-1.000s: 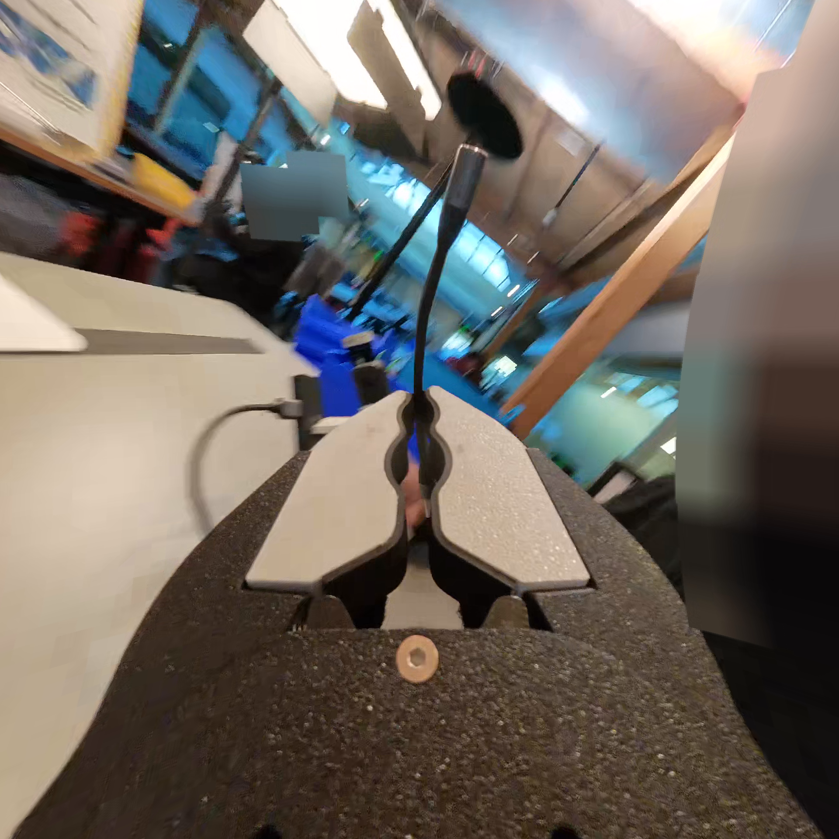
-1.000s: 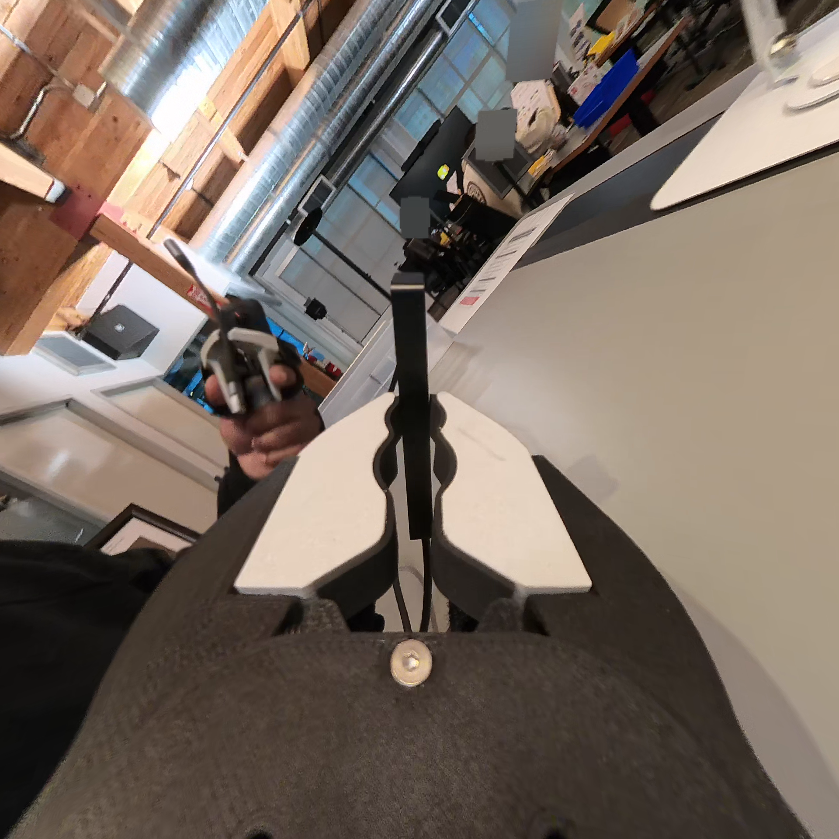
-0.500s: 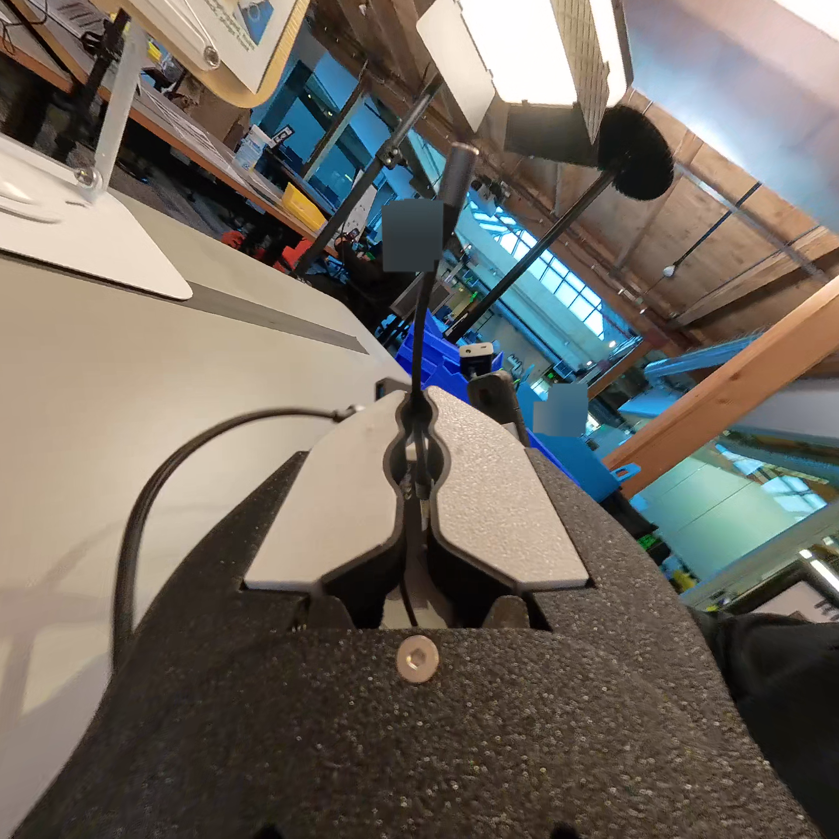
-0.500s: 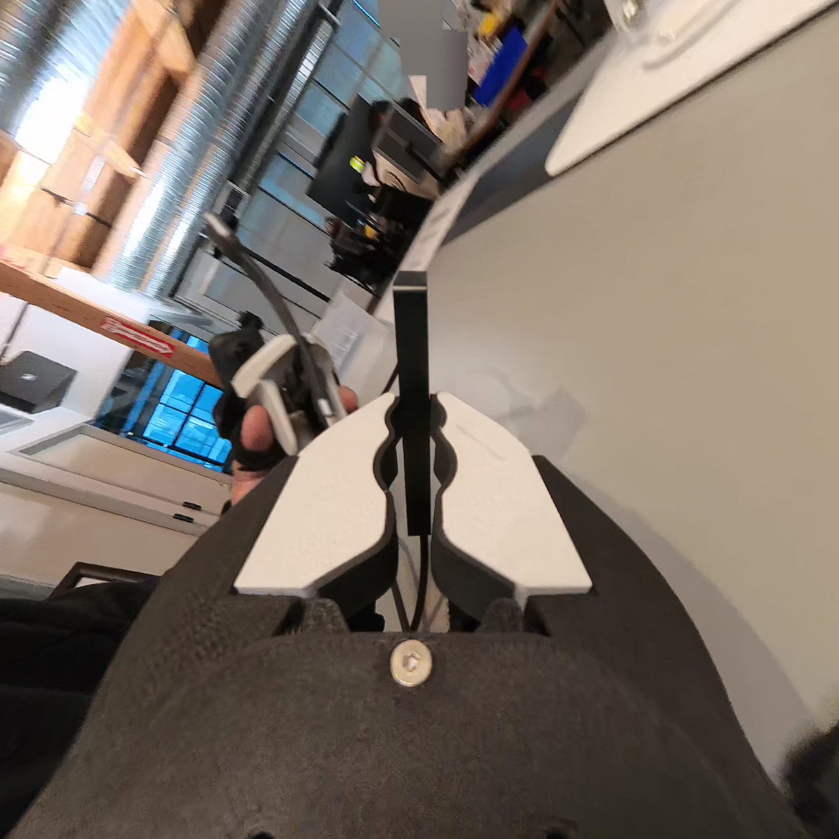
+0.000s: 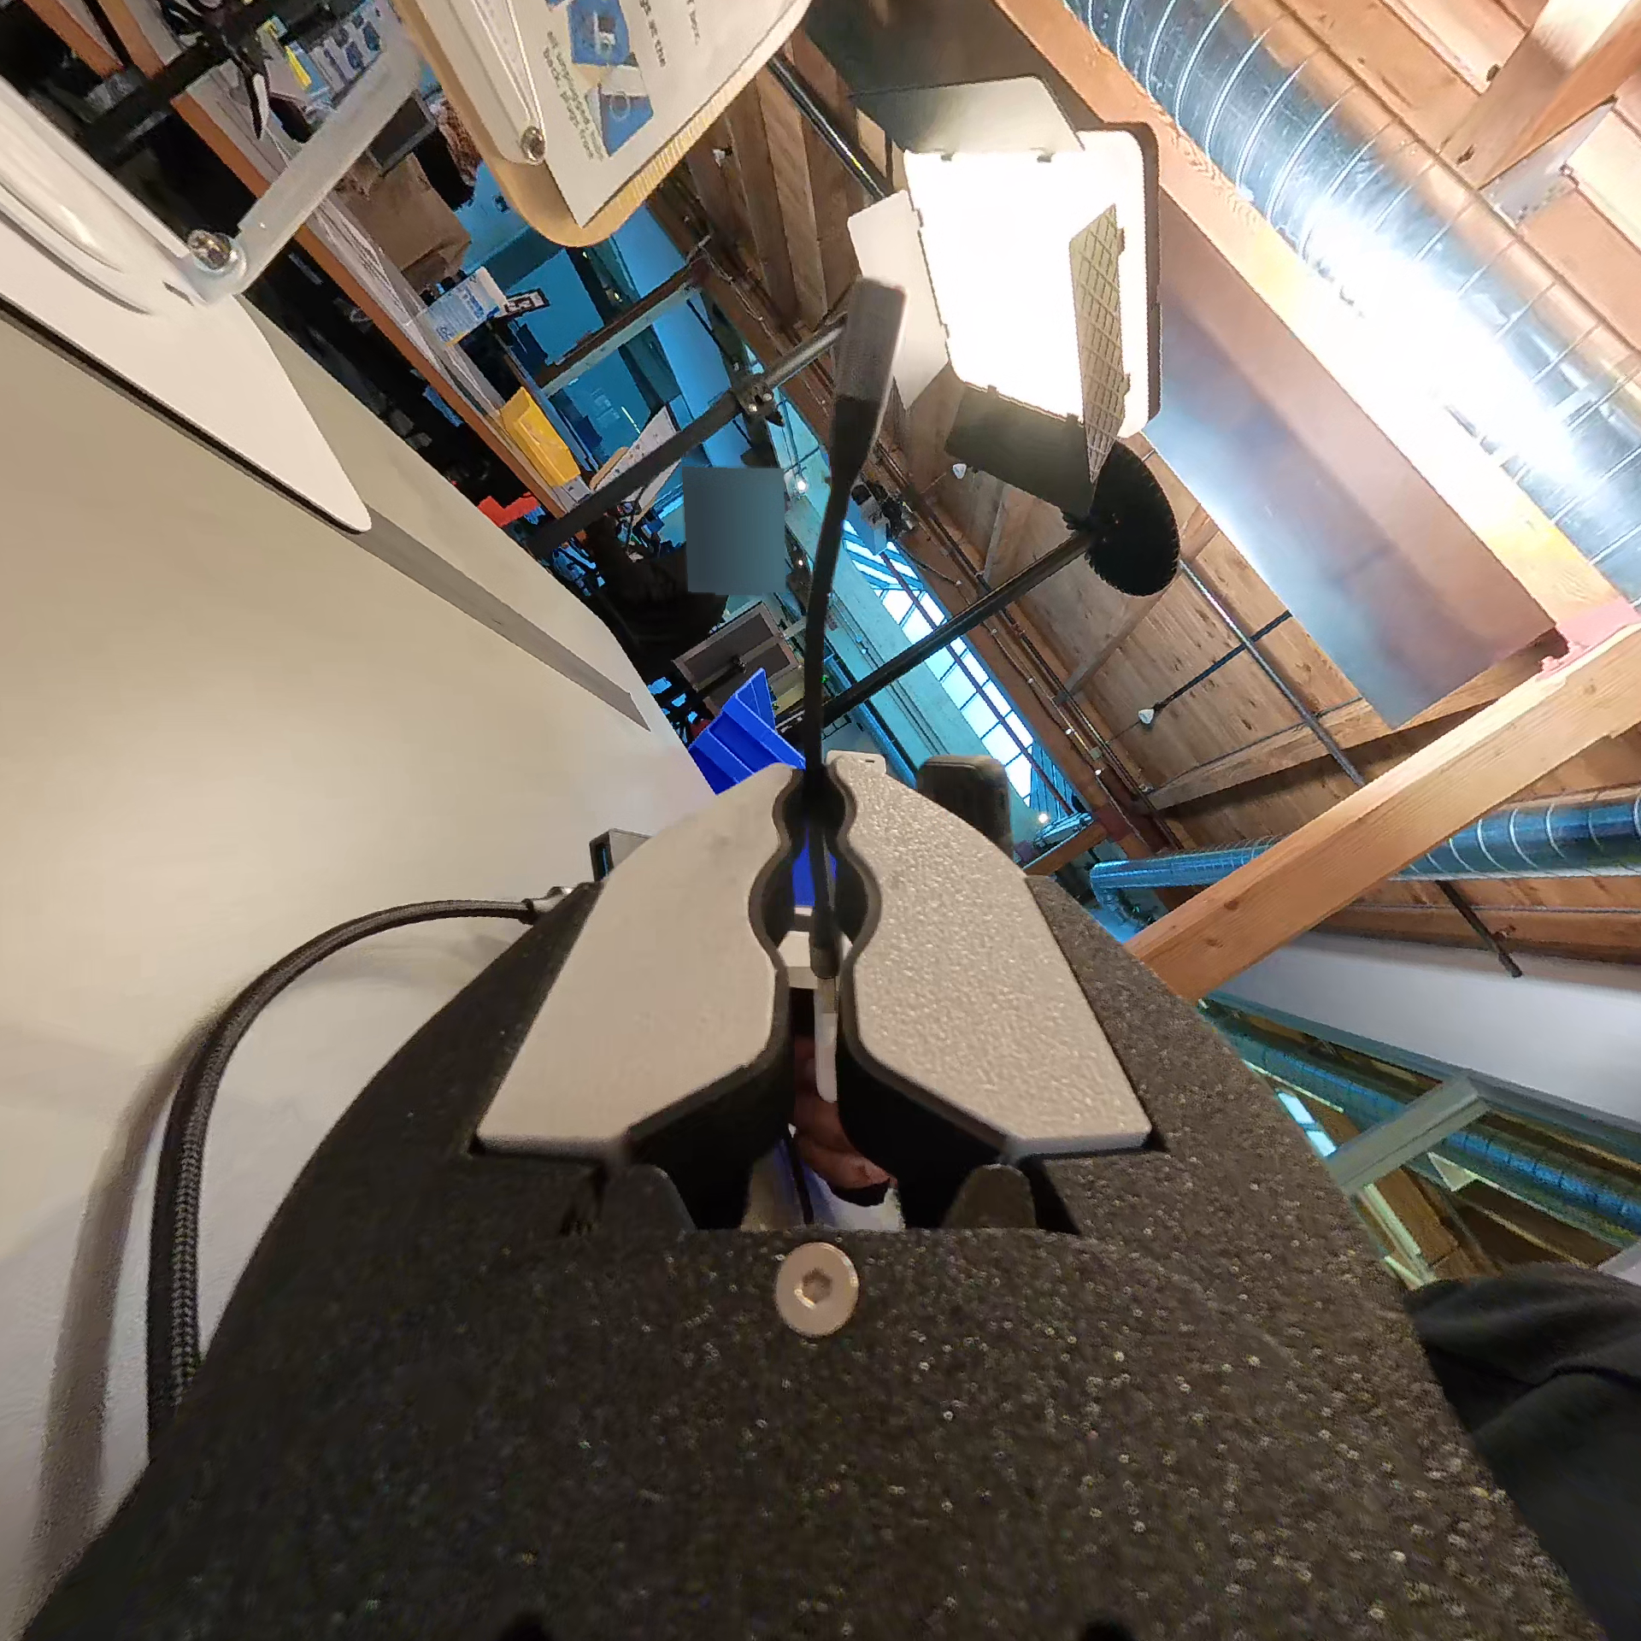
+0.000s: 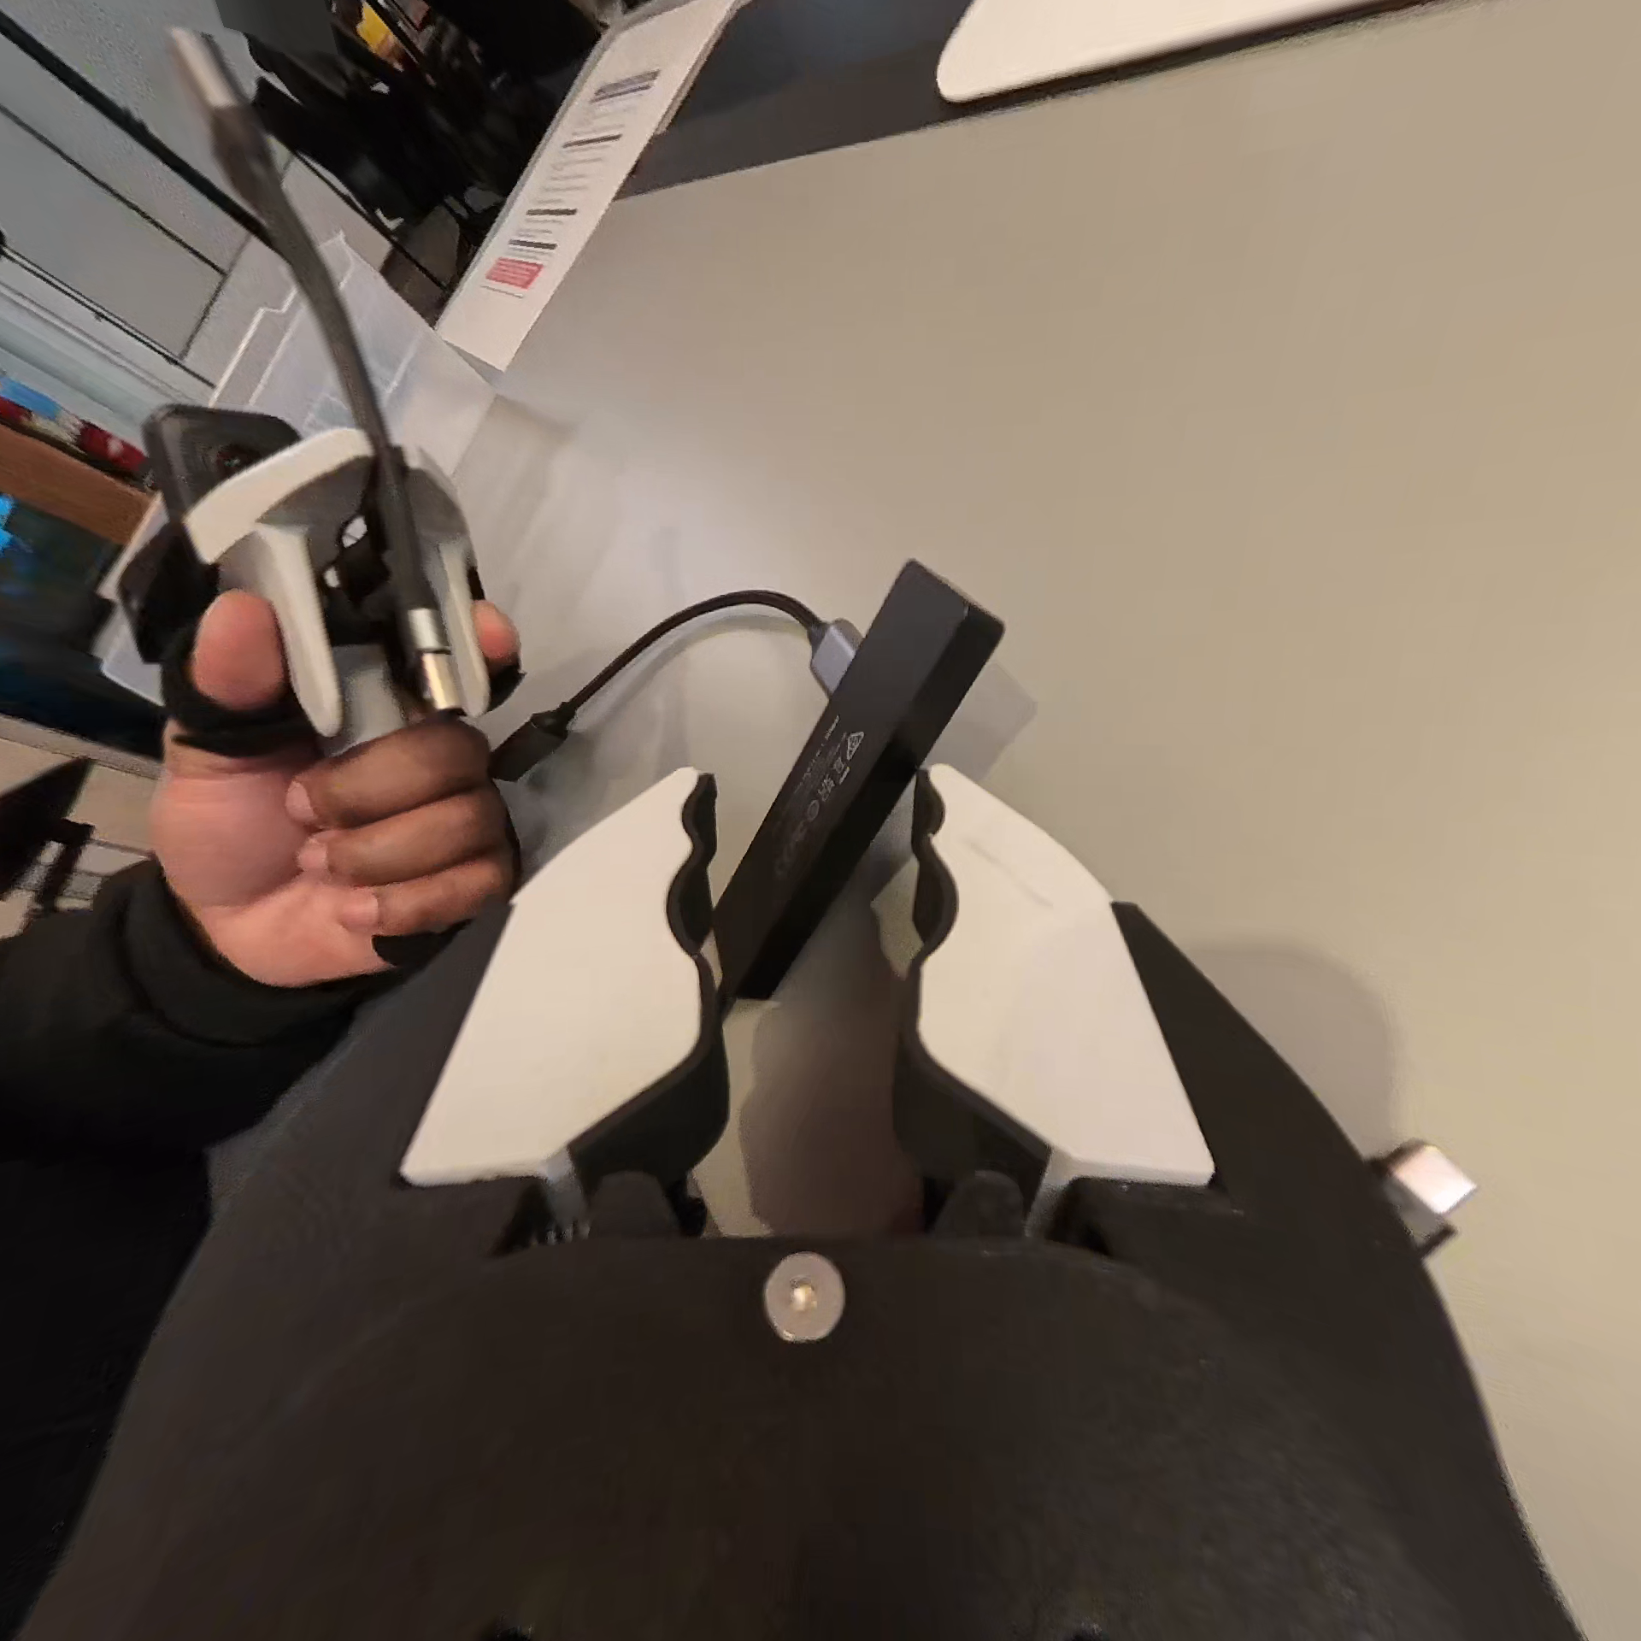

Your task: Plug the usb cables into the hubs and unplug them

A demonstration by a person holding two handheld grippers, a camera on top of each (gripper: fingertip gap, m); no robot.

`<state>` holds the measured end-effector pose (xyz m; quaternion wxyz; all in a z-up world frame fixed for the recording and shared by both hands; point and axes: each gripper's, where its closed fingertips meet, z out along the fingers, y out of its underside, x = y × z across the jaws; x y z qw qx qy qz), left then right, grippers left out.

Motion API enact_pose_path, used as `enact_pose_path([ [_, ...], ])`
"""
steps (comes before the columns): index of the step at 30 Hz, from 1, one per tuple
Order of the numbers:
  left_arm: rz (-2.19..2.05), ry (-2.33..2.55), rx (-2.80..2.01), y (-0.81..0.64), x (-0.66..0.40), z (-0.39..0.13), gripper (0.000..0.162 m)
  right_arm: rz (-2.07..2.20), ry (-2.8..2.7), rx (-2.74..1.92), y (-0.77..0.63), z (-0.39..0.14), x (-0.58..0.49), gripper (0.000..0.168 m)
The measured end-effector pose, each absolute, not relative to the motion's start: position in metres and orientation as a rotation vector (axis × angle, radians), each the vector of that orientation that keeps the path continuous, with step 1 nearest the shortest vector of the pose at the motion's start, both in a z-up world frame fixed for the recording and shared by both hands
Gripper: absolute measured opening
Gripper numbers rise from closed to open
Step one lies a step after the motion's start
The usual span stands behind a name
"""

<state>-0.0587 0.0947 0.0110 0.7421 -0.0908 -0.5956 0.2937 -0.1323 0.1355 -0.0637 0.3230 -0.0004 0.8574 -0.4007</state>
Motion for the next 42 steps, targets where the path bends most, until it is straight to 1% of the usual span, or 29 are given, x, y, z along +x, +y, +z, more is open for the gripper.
enact_pose_path([
  [5, 0.673, -1.344, -0.225, 0.095, -0.058, 0.009, 0.003, -1.336, 2.23, -0.198, 0.13, -0.036, -0.136, 0.037],
  [9, 0.711, -1.368, -0.248, 0.1, -0.06, 0.009, 0.002, -1.504, 2.182, -0.401, 0.135, -0.022, -0.112, 0.035],
  [16, 0.733, -1.347, -0.239, 0.108, -0.061, 0.016, 0.003, -1.644, 2.192, -0.704, 0.147, -0.021, -0.07, 0.038],
  [19, 0.74, -1.346, -0.256, 0.113, -0.063, 0.017, 0.003, -1.692, 2.195, -0.727, 0.146, -0.02, -0.065, 0.041],
  [21, 0.731, -1.347, -0.267, 0.117, -0.066, 0.016, 0.003, -1.741, 2.215, -0.738, 0.144, -0.019, -0.066, 0.039],
  [22, 0.725, -1.349, -0.27, 0.118, -0.067, 0.015, 0.003, -1.766, 2.221, -0.753, 0.144, -0.019, -0.067, 0.036],
  [25, 0.711, -1.348, -0.275, 0.121, -0.07, 0.013, 0.003, -1.794, 2.22, -0.798, 0.145, -0.018, -0.067, 0.016],
  [28, 0.686, -1.346, -0.293, 0.122, -0.071, 0.013, 0.003, -1.788, 2.22, -0.786, 0.145, -0.018, -0.072, 0.015],
  [31, 0.607, -1.358, -0.381, 0.13, -0.077, 0.01, 0.016, -1.773, 2.164, -0.745, 0.145, -0.011, -0.077, 0.014],
  [37, 0.536, -1.404, -0.543, 0.146, -0.087, 0.001, 0.016, -1.704, 2.069, -0.676, 0.146, -0.007, -0.084, 0.014],
  [42, 0.466, -1.378, -0.522, 0.149, -0.087, 0.004, 0.018, -1.65, 1.973, -0.63, 0.15, -0.002, -0.083, 0.013],
])
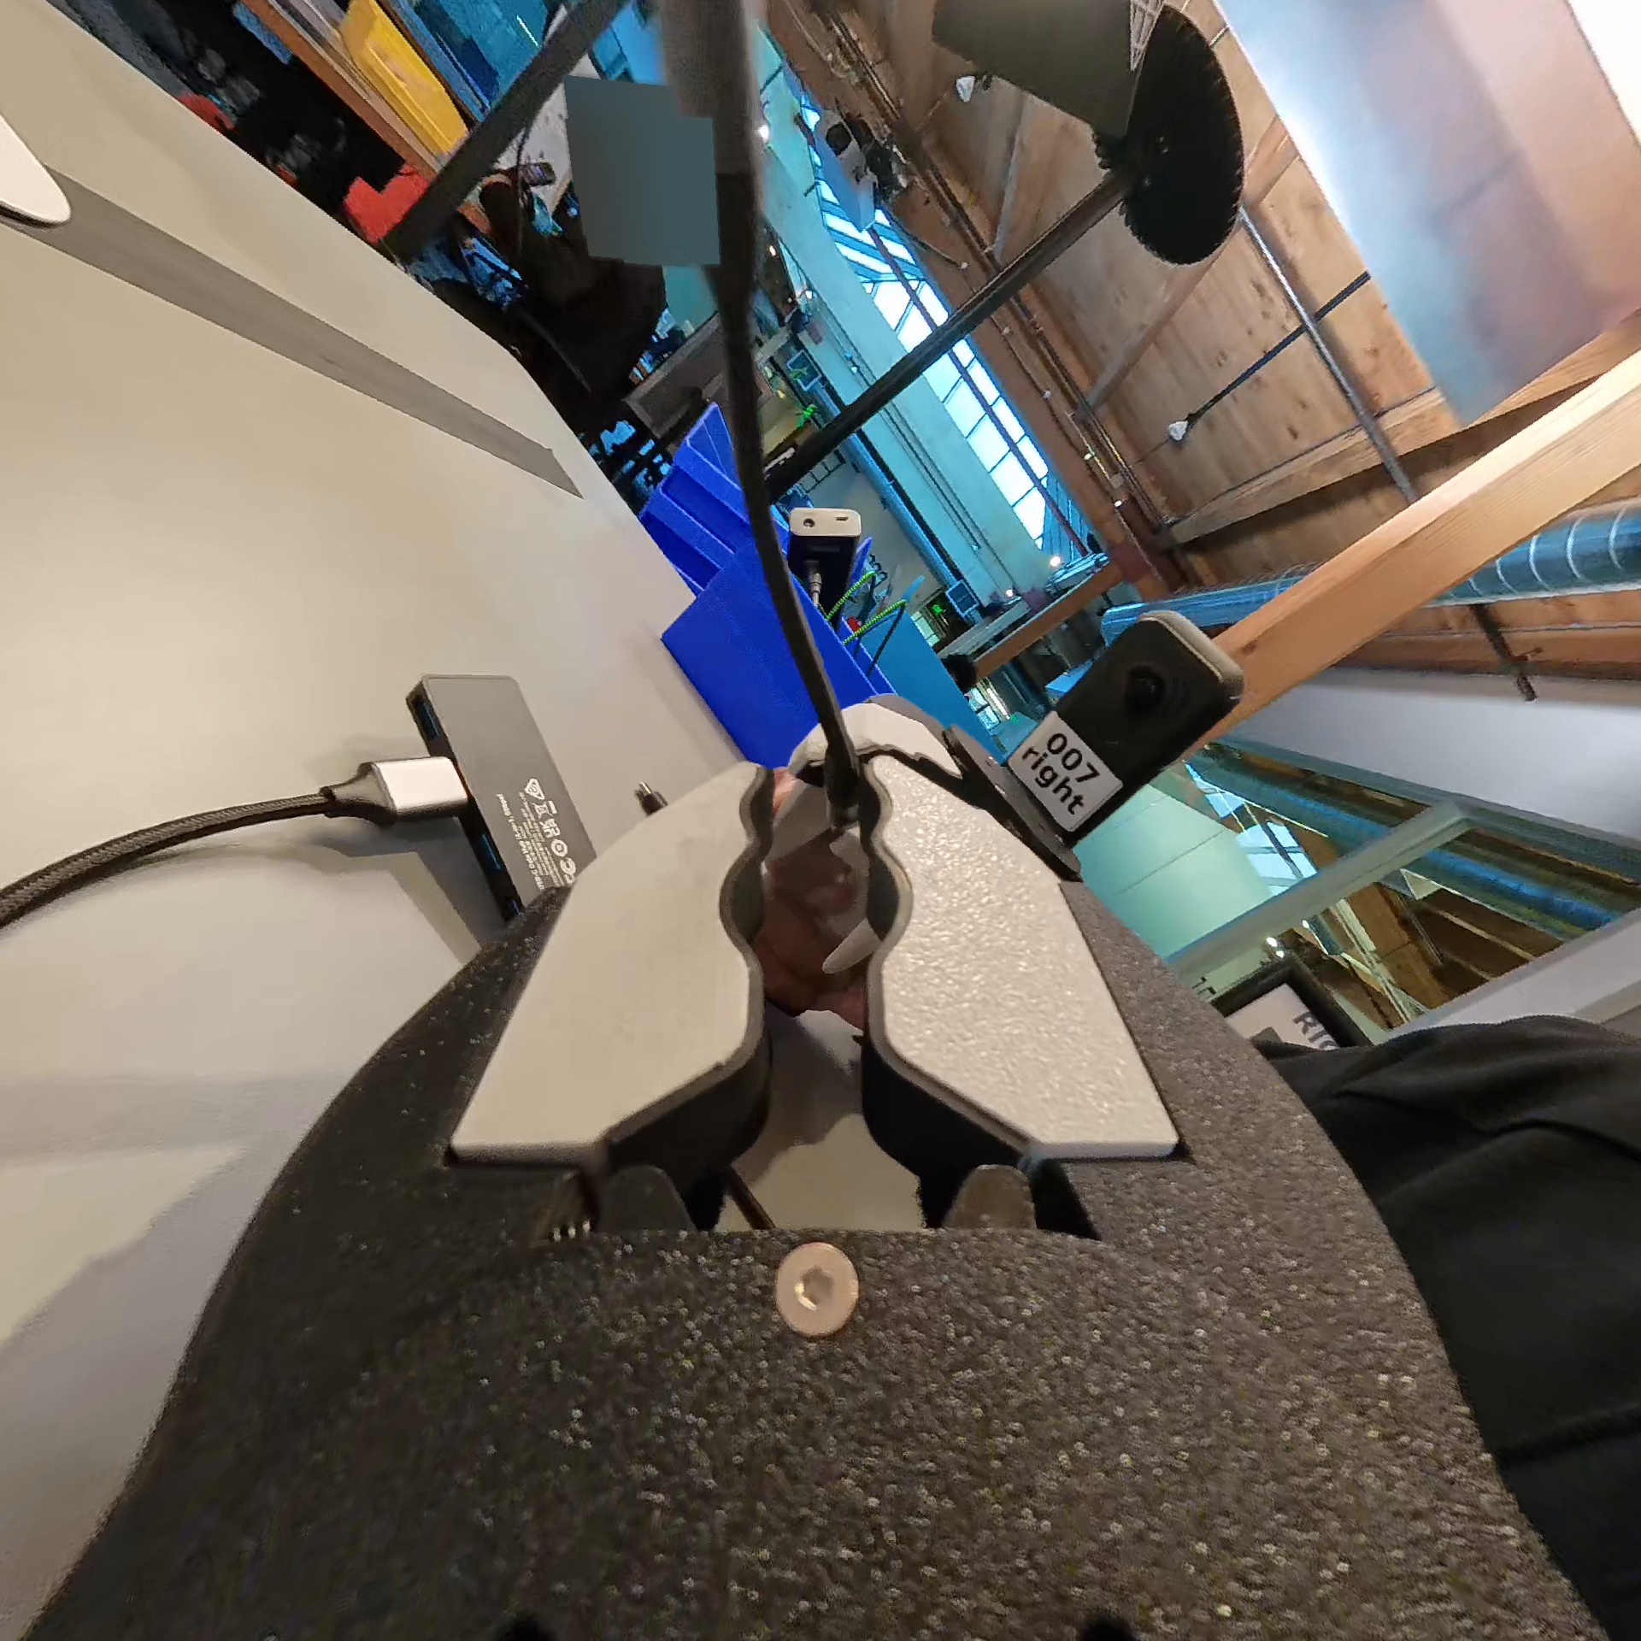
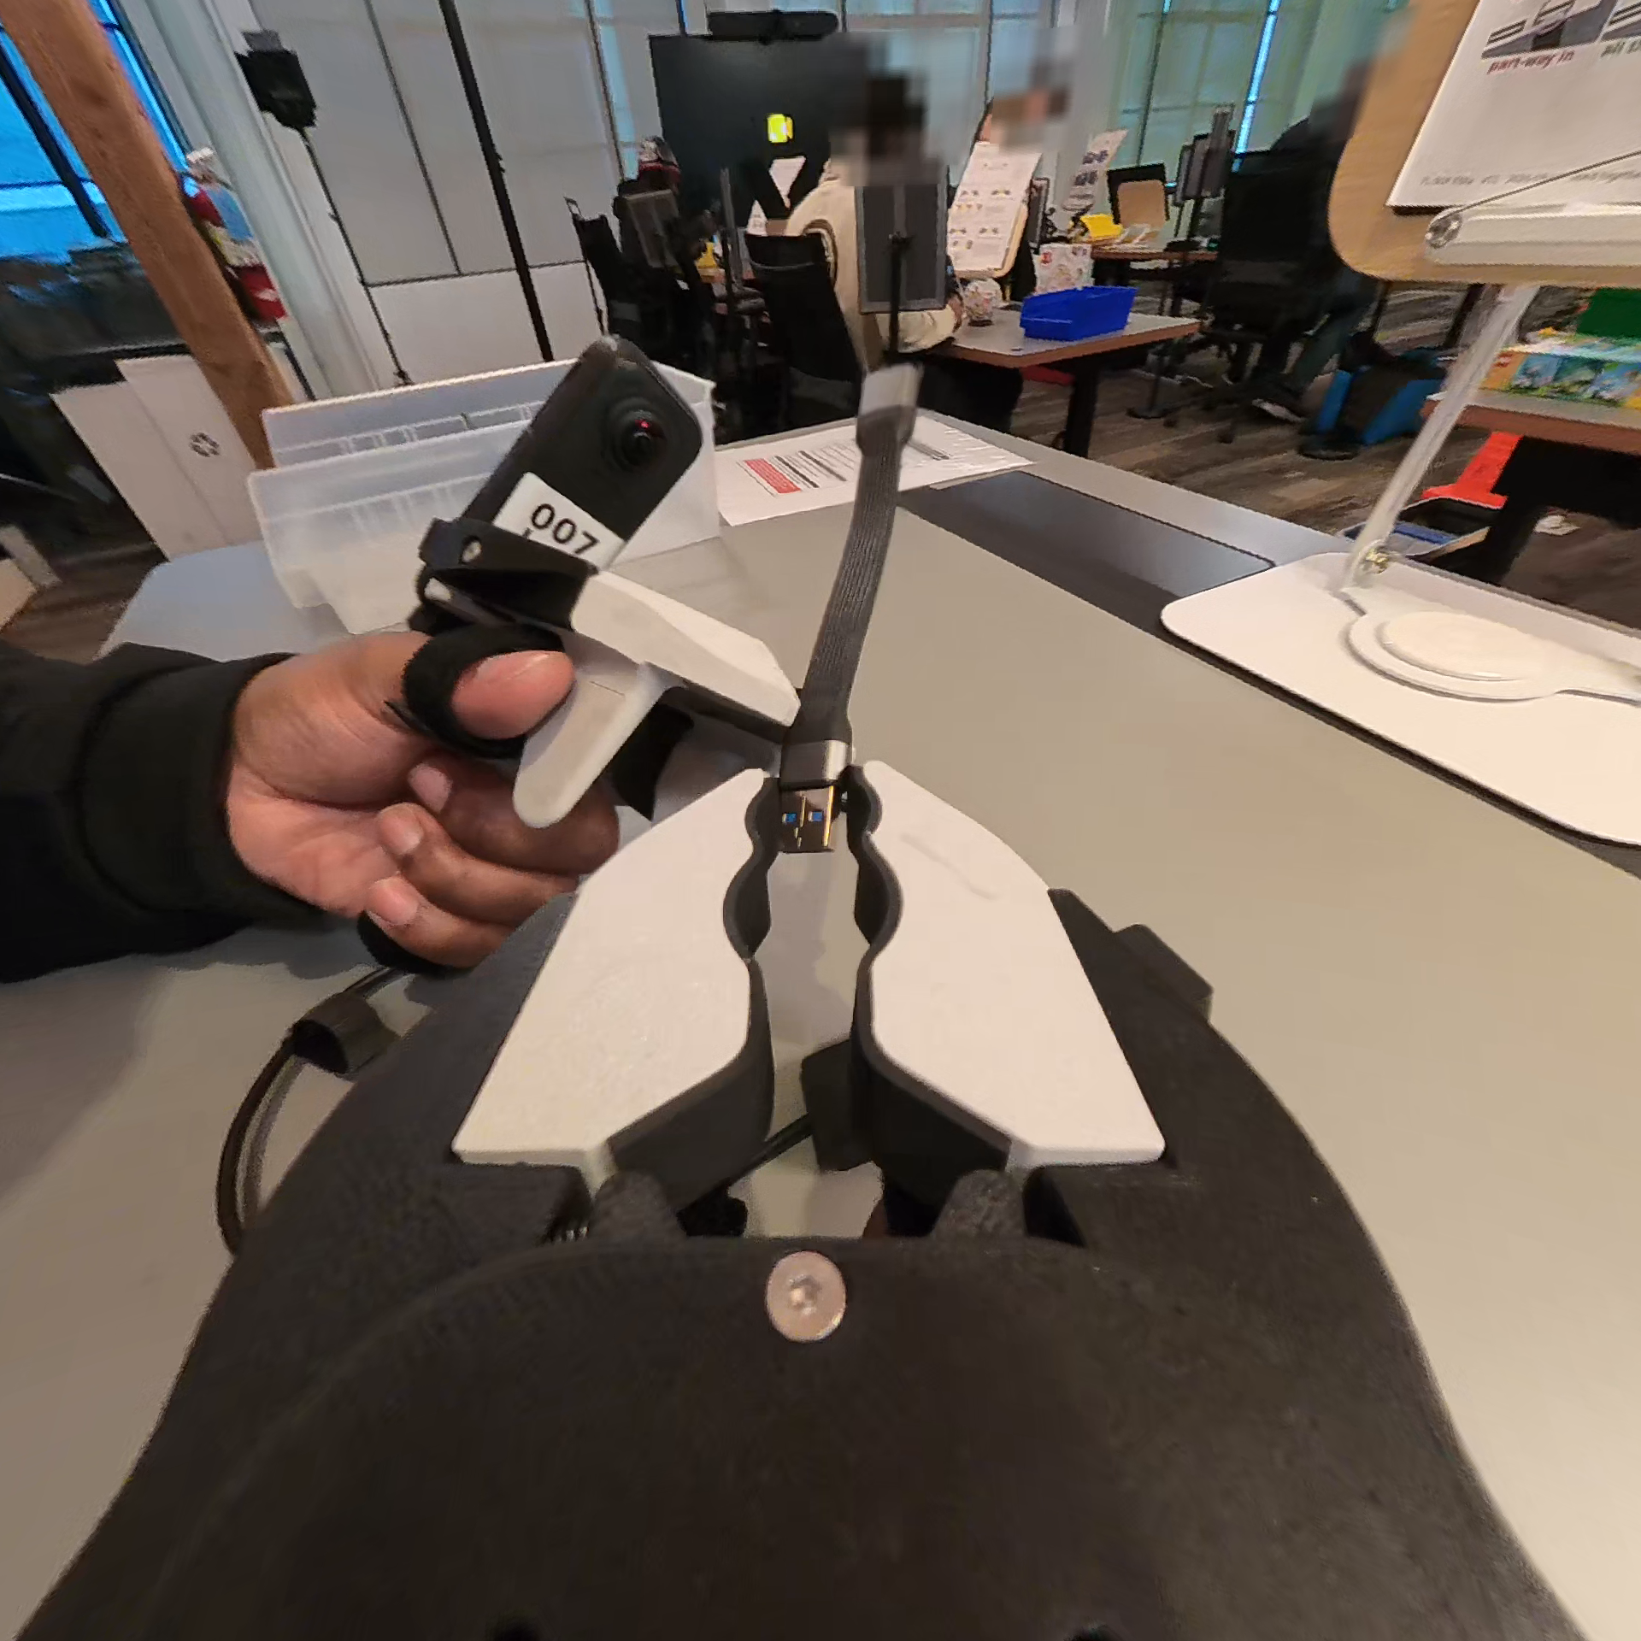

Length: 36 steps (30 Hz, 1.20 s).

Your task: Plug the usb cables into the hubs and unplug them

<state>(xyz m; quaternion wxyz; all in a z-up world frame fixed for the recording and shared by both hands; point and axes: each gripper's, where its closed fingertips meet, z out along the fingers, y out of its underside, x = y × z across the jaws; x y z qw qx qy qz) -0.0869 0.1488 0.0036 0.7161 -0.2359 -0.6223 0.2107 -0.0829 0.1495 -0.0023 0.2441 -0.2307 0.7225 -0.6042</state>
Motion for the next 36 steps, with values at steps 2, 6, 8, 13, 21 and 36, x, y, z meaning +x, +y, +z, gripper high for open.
enact_pose_path([
  [2, 0.448, -1.382, -0.55, 0.152, -0.088, 0.002, 0.018, -1.62, 1.966, -0.654, 0.151, -0.004, -0.081, 0.013],
  [6, 0.418, -1.381, -0.62, 0.161, -0.089, 0.001, 0.015, -1.59, 1.955, -0.706, 0.155, -0.006, -0.077, 0.013],
  [8, 0.428, -1.379, -0.638, 0.161, -0.088, 0.001, 0.008, -1.579, 1.957, -0.706, 0.155, -0.007, -0.077, 0.013],
  [13, 0.466, -1.426, -0.635, 0.158, -0.089, -0.007, 0.007, -1.523, 2.005, -0.692, 0.153, -0.015, -0.078, 0.013],
  [21, 0.524, -1.549, -0.617, 0.144, -0.087, -0.023, 0.007, -1.299, 2.314, -0.418, 0.129, -0.037, -0.155, 0.043],
  [36, 0.583, -1.627, -0.671, 0.145, -0.09, -0.033, 0.007, -0.678, 2.126, -0.193, 0.119, -0.07, -0.114, 0.029],
])
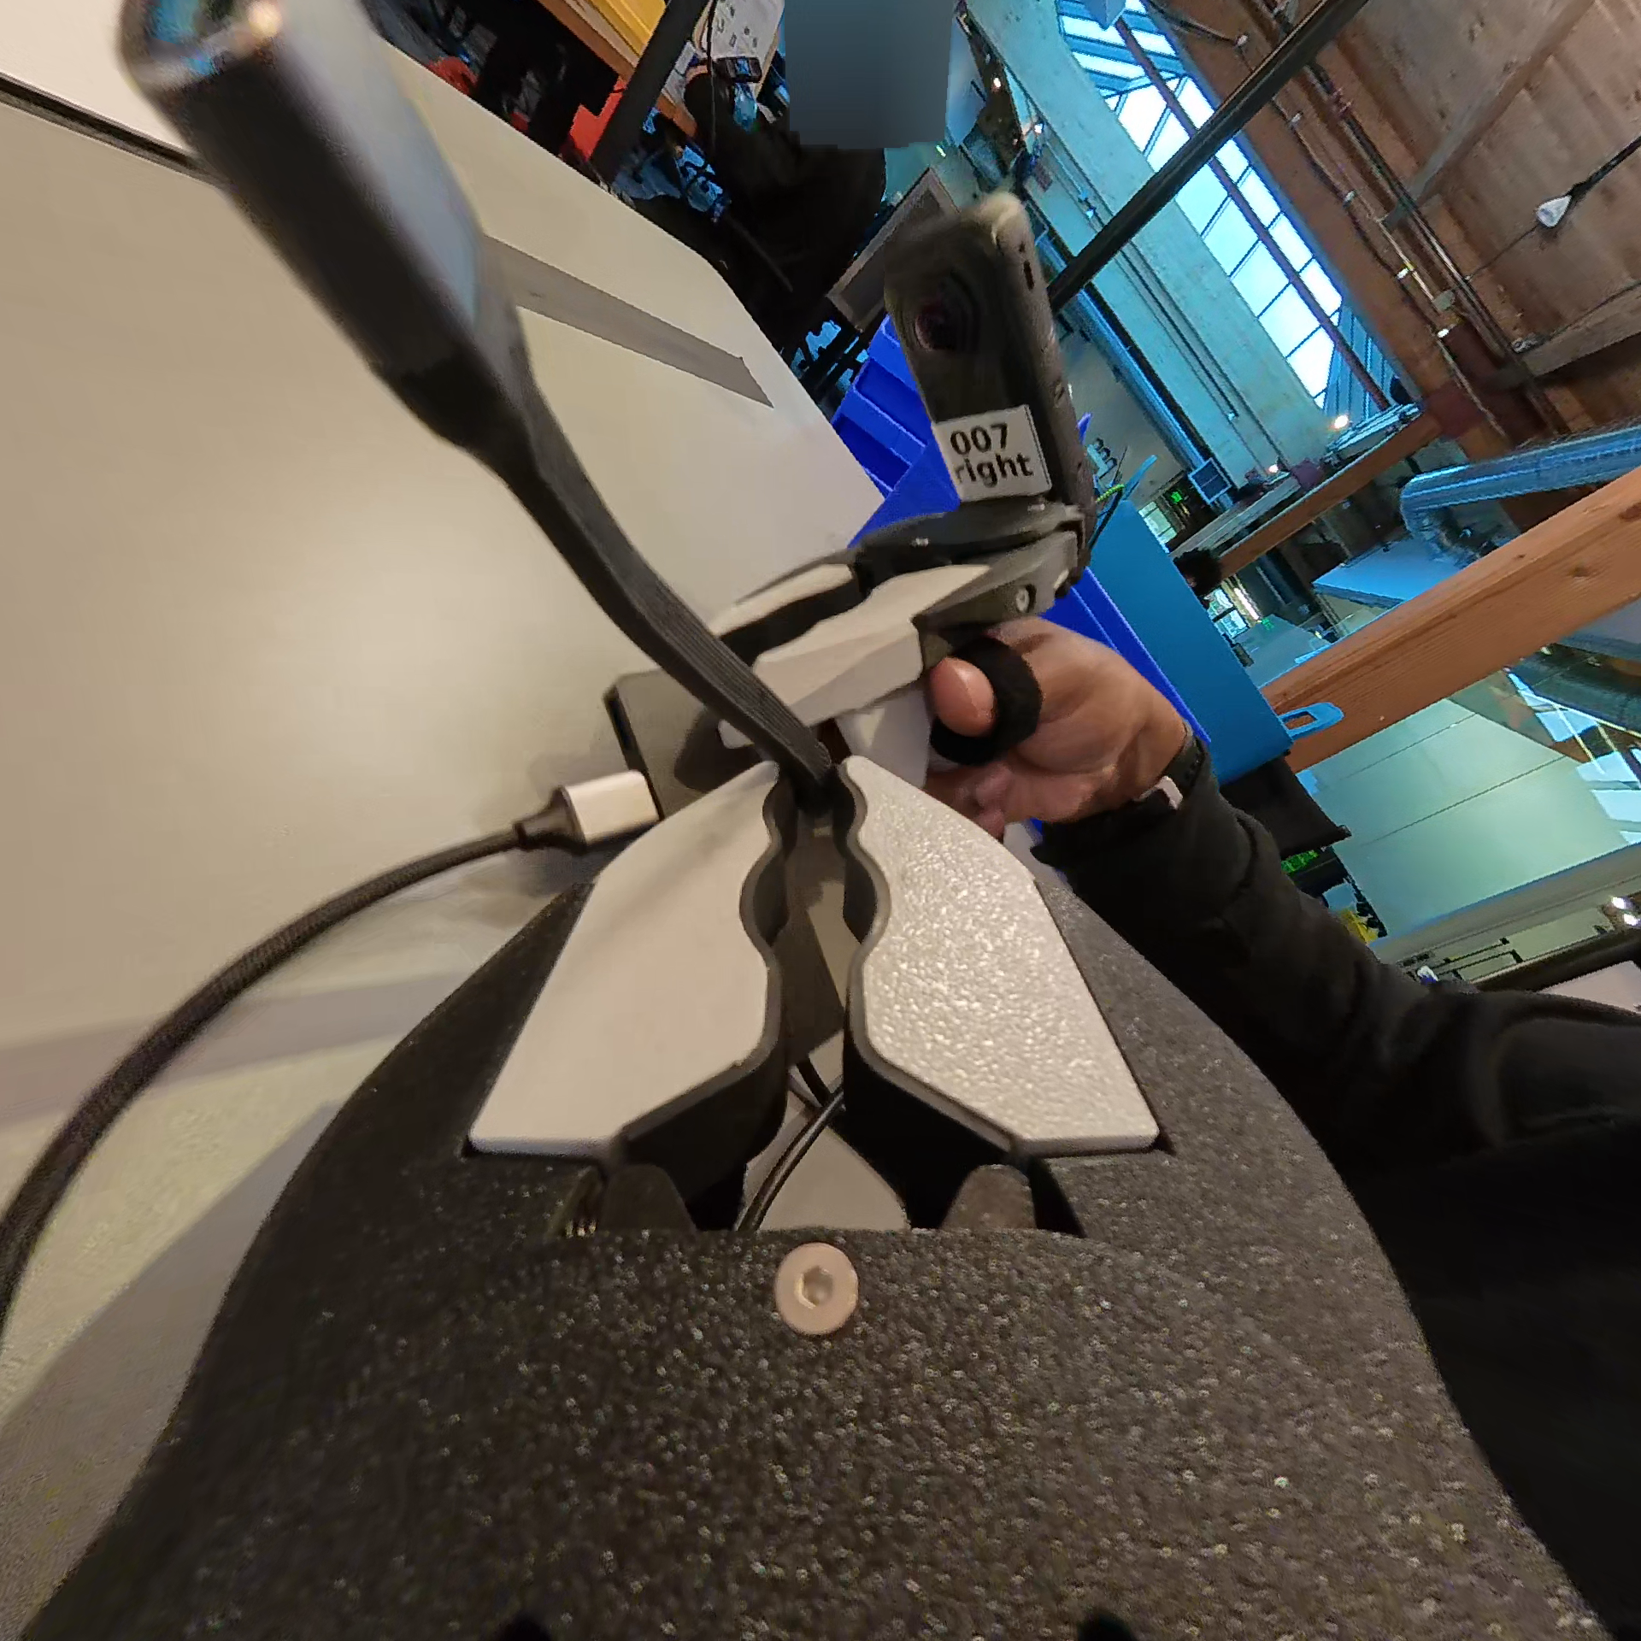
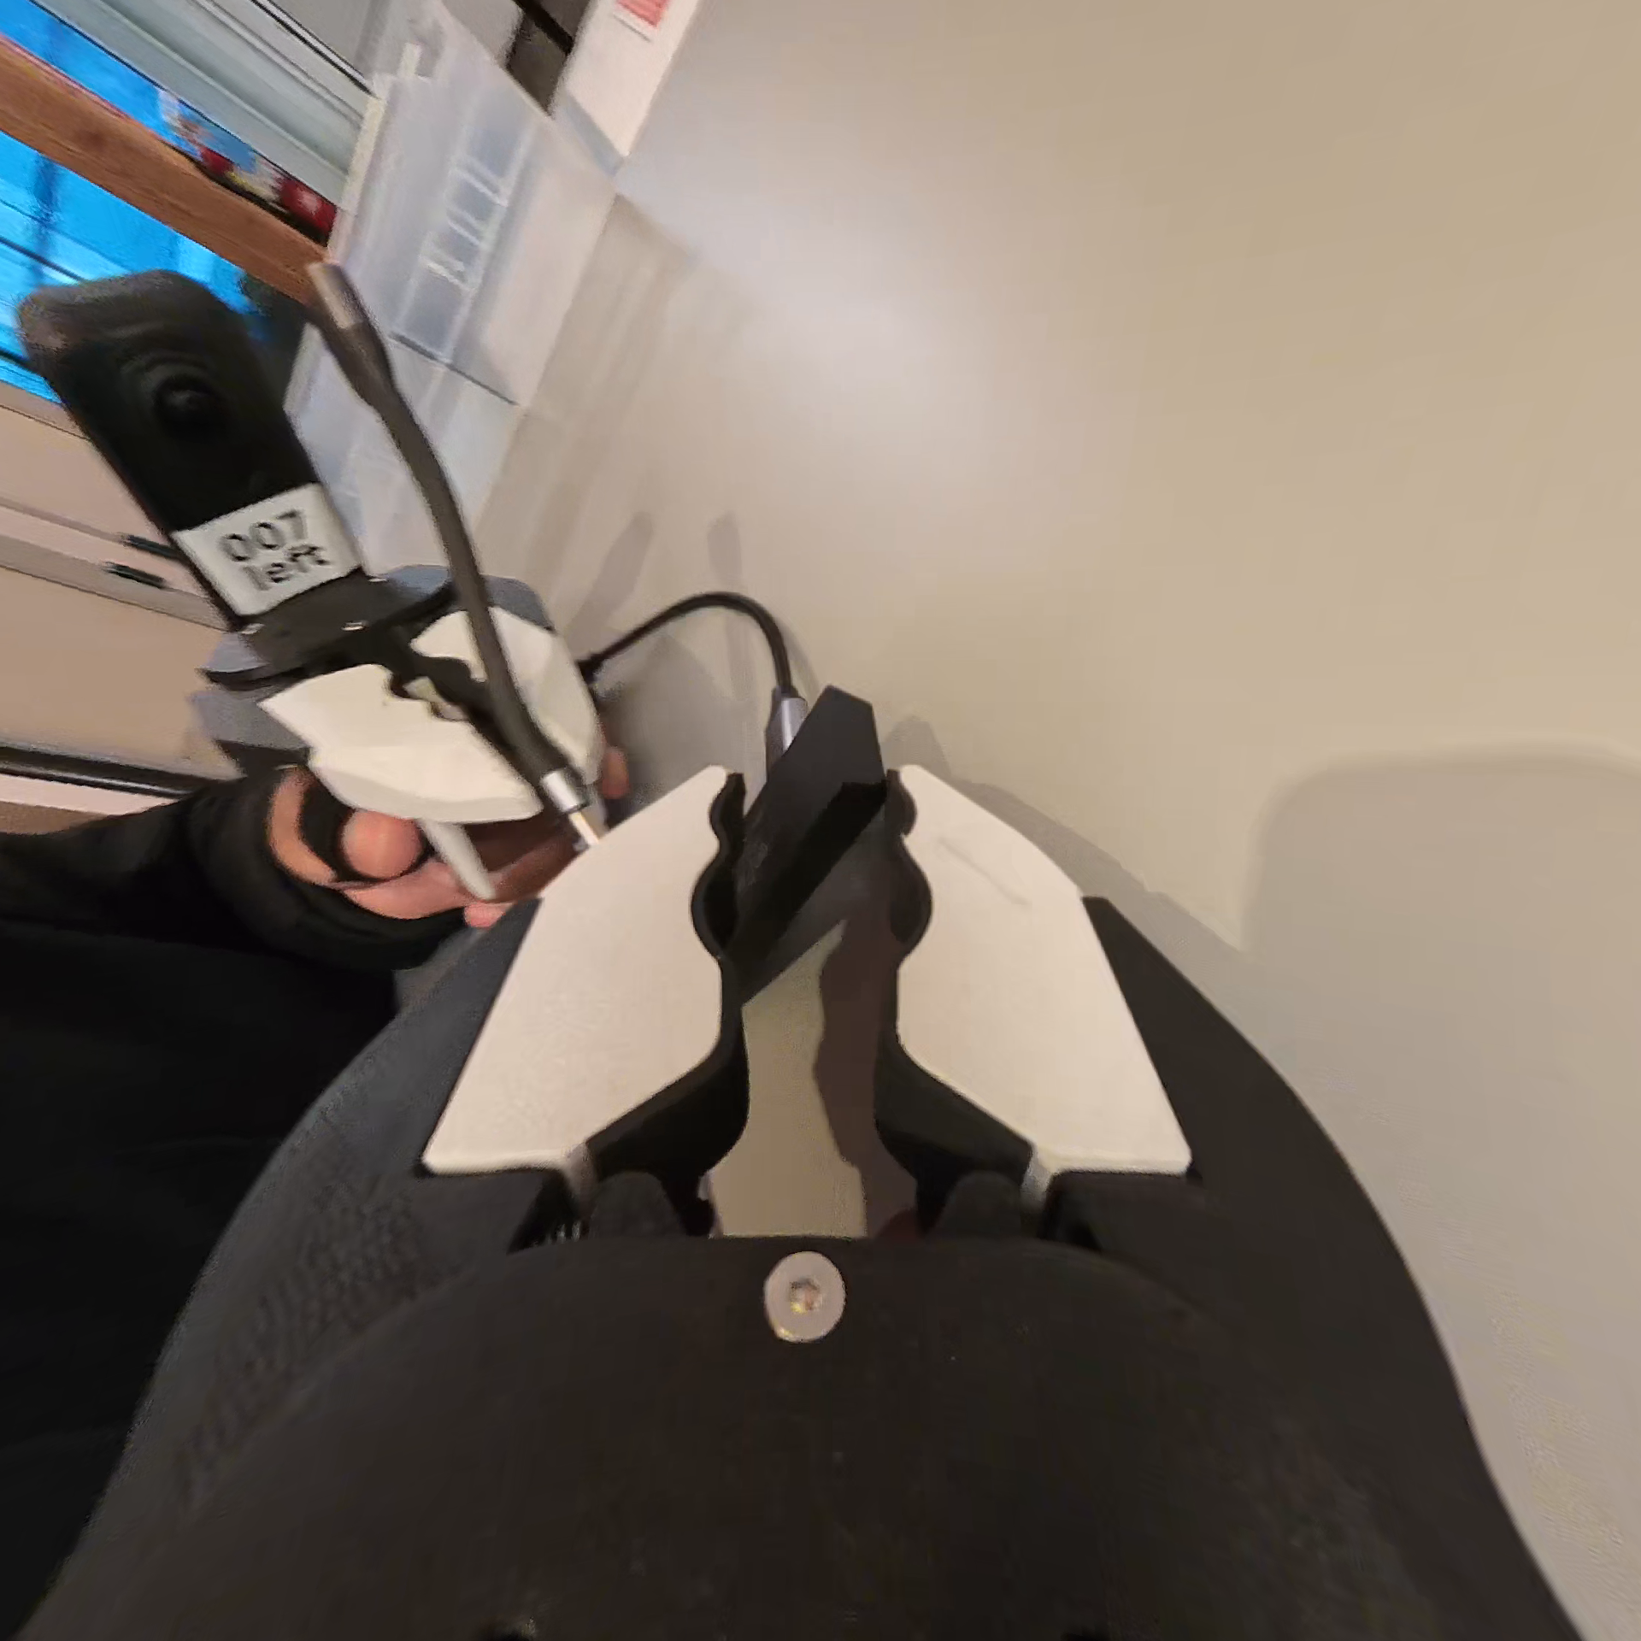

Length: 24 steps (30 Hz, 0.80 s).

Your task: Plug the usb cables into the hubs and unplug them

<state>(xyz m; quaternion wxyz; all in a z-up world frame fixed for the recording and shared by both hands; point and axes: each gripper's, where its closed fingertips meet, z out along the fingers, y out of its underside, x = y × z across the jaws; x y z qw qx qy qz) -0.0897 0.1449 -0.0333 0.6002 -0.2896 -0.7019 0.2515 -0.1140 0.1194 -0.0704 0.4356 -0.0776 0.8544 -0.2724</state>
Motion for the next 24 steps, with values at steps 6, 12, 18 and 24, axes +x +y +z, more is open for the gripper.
enact_pose_path([
  [6, 0.622, -1.648, -0.628, 0.138, -0.087, -0.033, 0.007, -0.612, 2.016, -0.152, 0.147, -0.068, -0.084, 0.028],
  [12, 0.626, -1.645, -0.603, 0.136, -0.085, -0.033, 0.007, -0.57, 2.055, -0.215, 0.159, -0.075, -0.06, 0.023],
  [18, 0.633, -1.62, -0.587, 0.135, -0.083, -0.029, 0.007, -0.582, 2.081, -0.26, 0.159, -0.079, -0.054, 0.012],
  [24, 0.611, -1.481, -0.488, 0.128, -0.075, -0.009, 0.008, -0.788, 1.967, -0.09, 0.135, -0.055, -0.083, 0.01],
])
